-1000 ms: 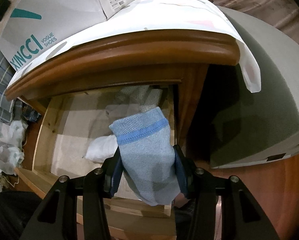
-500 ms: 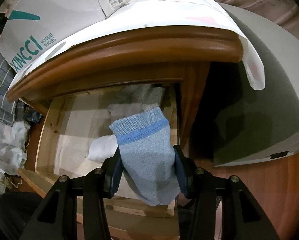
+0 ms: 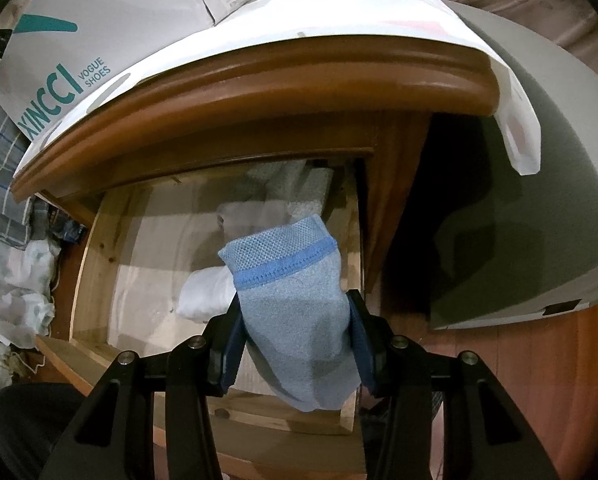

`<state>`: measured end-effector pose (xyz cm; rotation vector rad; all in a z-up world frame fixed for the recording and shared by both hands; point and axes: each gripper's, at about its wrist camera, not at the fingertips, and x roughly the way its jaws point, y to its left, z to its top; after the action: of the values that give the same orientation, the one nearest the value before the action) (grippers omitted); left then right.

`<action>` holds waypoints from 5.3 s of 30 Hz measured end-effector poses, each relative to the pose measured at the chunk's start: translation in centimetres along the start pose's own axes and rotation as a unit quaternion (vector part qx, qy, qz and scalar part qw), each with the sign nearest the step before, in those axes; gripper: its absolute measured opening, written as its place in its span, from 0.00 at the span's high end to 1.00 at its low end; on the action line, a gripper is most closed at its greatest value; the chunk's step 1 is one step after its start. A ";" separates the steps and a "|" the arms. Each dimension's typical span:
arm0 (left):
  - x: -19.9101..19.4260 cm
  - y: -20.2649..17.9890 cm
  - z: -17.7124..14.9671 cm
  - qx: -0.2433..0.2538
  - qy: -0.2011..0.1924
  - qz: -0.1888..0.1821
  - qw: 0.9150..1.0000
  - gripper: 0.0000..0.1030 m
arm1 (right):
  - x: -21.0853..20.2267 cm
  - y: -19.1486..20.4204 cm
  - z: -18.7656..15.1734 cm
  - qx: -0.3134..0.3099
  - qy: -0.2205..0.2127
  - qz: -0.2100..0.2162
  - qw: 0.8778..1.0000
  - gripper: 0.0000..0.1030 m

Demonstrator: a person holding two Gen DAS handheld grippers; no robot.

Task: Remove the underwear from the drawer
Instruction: 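Lower the navy lace underwear into the box and open the left tool, then withdraw the left tool from the box toward the drawer, then carry the light blue underwear from the drawer into the white box with the right tool, then open the right tool to release the light blue underwear in the box, then withdraw the right tool to the drawer while the left tool reaches into the drawer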

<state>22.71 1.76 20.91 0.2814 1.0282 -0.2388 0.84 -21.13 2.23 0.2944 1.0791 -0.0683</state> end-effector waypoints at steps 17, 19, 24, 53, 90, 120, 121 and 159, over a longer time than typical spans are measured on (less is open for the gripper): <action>-6.5 -0.2 -5.3 -0.026 -0.103 0.040 0.994 0.45 | 0.3 1.3 -0.3 -0.022 -0.003 -0.013 1.000 0.57; -6.9 -0.5 -6.7 -0.024 -0.115 0.050 0.992 0.45 | 0.3 1.7 -0.4 -0.030 -0.005 -0.014 0.999 0.57; -7.0 -0.6 -10.1 -0.037 -0.129 0.064 0.989 0.45 | 0.2 2.0 -0.6 -0.040 -0.011 -0.016 0.999 0.57; 4.8 -0.7 -22.5 -0.144 -0.054 0.030 0.988 0.45 | -10.1 5.0 2.6 -0.072 -0.100 0.000 0.992 0.57; 4.4 4.6 -23.0 -0.240 -0.053 0.039 0.968 0.45 | -11.9 23.4 25.3 -0.184 -0.138 0.033 0.973 0.57; 5.6 4.3 -22.9 -0.237 -0.034 0.018 0.971 0.45 | -5.5 24.4 22.9 -0.195 -0.085 0.014 0.977 0.25; 5.7 4.1 -22.9 -0.235 -0.034 0.016 0.971 0.45 | -6.0 24.3 22.6 -0.196 -0.089 0.015 0.976 0.24; 13.8 -14.1 -23.0 -0.061 0.163 -0.175 0.969 0.42 | -5.7 1.2 1.3 -0.029 -0.153 -0.049 0.987 0.13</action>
<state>6.51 -4.50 -3.85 0.0232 1.4132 -0.4565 -0.56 -20.87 8.03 0.1711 0.7887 -0.1642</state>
